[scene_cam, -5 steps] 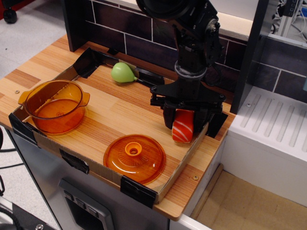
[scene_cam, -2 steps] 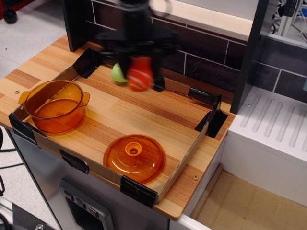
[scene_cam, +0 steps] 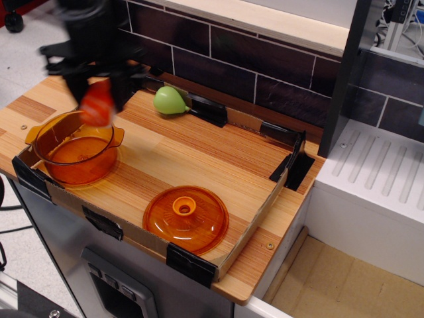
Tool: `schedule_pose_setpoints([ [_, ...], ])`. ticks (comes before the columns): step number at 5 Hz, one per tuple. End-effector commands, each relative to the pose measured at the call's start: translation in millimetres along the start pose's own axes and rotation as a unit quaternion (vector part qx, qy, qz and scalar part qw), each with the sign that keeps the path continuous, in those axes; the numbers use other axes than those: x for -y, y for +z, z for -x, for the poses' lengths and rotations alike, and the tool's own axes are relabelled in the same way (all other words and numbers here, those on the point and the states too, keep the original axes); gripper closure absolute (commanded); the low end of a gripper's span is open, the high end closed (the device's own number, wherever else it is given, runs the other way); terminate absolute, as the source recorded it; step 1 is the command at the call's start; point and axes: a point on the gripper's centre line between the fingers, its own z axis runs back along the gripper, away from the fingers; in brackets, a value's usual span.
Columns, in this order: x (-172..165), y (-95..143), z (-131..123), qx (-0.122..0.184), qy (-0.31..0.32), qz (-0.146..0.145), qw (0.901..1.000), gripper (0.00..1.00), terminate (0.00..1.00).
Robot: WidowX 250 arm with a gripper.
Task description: Put sushi in pot
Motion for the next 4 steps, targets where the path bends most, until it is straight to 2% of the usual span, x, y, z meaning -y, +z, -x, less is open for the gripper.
schedule_pose_setpoints([
  [1,-21.5,-8.8,-0.5,0.028,-0.025,-0.022,0.9991,1.00,0.00],
  [2,-21.9,-11.7,3.2,0.035,-0.028,-0.022,0.9987,1.00,0.00],
  [3,-27.0,-12.1,8.6,0.036,-0.041,-0.029,0.9981,0.00,0.00],
  [4,-27.0,-0.6,3.9,0.054,-0.021,-0.013,0.9982,0.00,0.00],
])
